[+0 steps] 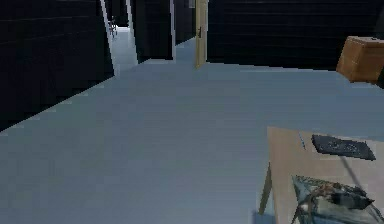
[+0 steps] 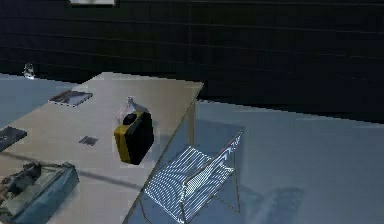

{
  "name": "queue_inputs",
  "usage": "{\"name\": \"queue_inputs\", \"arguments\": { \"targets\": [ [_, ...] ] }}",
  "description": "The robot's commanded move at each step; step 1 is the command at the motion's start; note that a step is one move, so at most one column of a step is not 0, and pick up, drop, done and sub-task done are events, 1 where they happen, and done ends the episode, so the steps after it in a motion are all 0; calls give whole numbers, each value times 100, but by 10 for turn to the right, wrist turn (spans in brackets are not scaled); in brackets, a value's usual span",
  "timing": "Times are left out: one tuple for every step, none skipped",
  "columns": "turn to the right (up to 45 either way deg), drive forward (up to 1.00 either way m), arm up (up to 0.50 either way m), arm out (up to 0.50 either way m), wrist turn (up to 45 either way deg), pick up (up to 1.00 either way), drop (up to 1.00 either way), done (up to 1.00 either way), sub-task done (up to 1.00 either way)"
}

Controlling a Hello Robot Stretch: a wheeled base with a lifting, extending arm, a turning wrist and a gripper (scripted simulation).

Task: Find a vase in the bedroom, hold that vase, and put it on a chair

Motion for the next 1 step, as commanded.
{"name": "queue_inputs", "arguments": {
  "targets": [
    [-120,0,0,0,0,0,0,0,0]
  ]
}}
